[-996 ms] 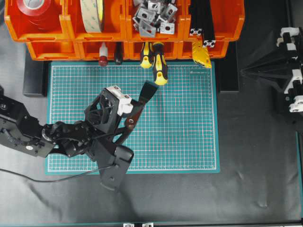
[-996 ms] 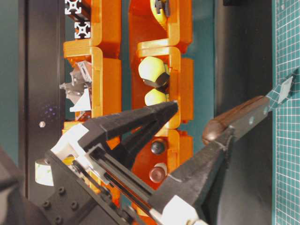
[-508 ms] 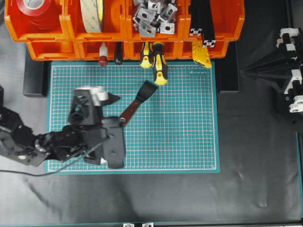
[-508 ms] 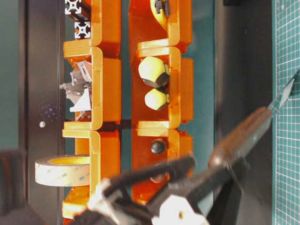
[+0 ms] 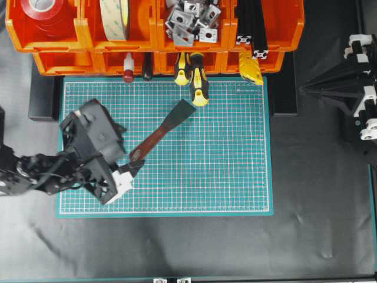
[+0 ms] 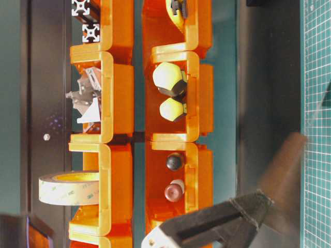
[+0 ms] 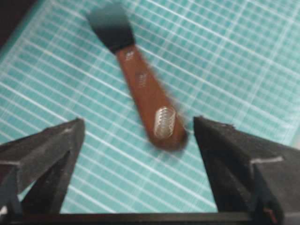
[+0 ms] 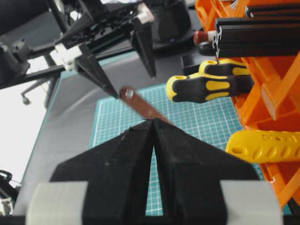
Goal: Pick scraper from container rack with left arm.
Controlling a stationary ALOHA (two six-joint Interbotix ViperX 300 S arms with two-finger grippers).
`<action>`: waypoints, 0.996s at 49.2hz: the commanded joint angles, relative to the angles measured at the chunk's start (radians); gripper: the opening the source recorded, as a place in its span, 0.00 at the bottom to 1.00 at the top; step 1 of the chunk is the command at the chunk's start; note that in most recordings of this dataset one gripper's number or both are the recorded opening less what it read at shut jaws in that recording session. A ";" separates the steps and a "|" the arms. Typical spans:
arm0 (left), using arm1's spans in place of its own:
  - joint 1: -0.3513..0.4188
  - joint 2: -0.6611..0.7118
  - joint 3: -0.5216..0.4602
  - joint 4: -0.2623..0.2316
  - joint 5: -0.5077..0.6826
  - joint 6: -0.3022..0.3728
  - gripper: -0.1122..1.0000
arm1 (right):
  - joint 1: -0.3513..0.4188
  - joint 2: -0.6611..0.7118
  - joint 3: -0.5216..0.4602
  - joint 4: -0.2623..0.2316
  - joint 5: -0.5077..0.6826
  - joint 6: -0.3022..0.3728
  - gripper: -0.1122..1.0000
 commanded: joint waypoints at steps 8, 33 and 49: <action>-0.009 -0.092 0.064 0.006 -0.094 -0.072 0.92 | 0.000 0.012 -0.035 0.002 -0.012 -0.002 0.11; -0.057 -0.575 0.175 0.017 -0.175 0.331 0.92 | -0.002 0.003 -0.037 0.002 -0.008 -0.003 0.11; -0.054 -0.868 0.233 0.015 -0.176 0.472 0.90 | -0.002 -0.026 -0.051 0.002 0.011 -0.003 0.11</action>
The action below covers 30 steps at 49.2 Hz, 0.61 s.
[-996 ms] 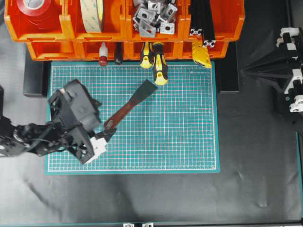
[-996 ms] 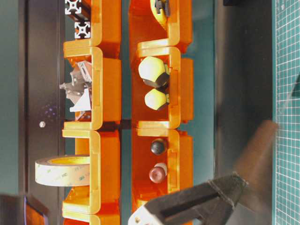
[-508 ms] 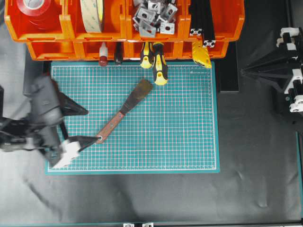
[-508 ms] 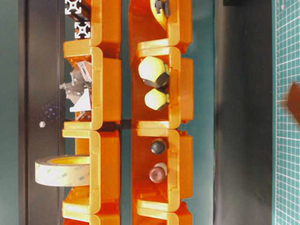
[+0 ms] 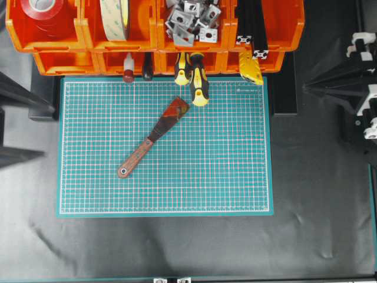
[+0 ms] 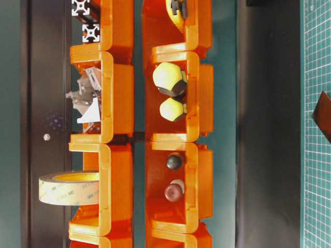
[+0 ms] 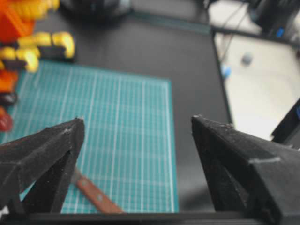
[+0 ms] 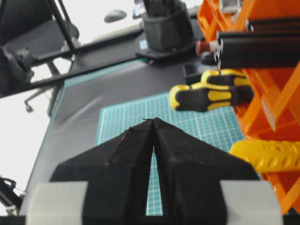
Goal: Pick scraper from container rack with left arm.
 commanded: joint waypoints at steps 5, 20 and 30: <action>0.011 -0.126 0.021 0.005 -0.002 0.020 0.89 | -0.002 -0.006 -0.038 0.002 0.012 -0.002 0.11; 0.035 -0.250 0.063 0.005 0.009 0.025 0.89 | -0.002 -0.014 -0.043 0.002 0.028 0.000 0.11; 0.038 -0.261 0.077 0.006 0.011 0.023 0.89 | -0.002 -0.017 -0.044 0.002 0.041 0.000 0.11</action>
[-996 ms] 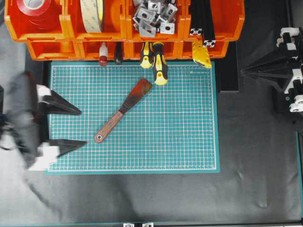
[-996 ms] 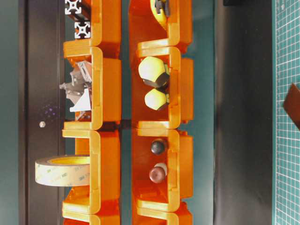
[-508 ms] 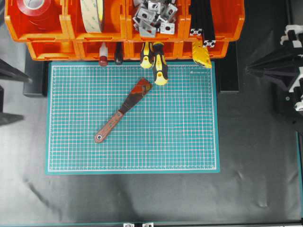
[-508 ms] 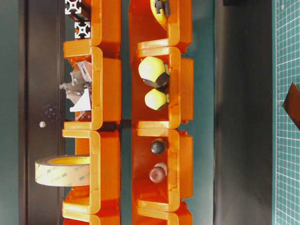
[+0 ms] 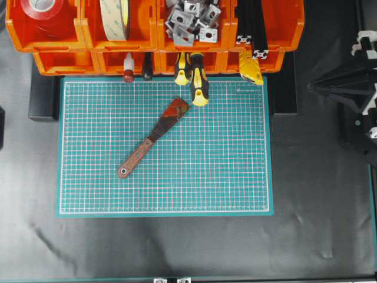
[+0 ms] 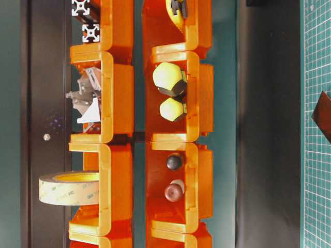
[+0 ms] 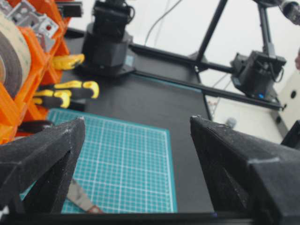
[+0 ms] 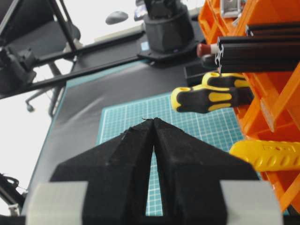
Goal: Pick scraper from container rack with left arm.
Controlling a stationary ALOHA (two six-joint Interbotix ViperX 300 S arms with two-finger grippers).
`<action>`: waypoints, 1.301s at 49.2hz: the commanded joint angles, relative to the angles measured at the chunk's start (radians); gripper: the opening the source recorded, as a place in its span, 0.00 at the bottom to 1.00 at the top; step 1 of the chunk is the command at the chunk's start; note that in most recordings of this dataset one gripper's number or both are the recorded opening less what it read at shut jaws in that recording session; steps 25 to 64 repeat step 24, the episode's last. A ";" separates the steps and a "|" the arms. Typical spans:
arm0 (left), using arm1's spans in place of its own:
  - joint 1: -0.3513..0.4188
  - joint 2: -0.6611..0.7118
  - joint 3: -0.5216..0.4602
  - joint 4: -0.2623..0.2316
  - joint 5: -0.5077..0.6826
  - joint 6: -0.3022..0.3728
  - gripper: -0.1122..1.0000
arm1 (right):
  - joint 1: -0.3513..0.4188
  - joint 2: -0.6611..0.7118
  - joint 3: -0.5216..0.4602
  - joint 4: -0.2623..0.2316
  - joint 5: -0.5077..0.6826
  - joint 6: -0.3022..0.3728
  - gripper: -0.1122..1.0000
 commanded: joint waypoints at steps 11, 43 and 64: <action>0.008 0.005 0.012 0.006 0.005 0.002 0.89 | -0.002 0.005 -0.035 0.002 0.002 0.000 0.11; 0.014 0.005 0.017 0.006 0.005 0.002 0.89 | -0.002 0.006 -0.035 0.002 0.002 0.000 0.11; 0.014 0.005 0.017 0.006 0.005 0.002 0.89 | -0.002 0.006 -0.035 0.002 0.002 0.000 0.11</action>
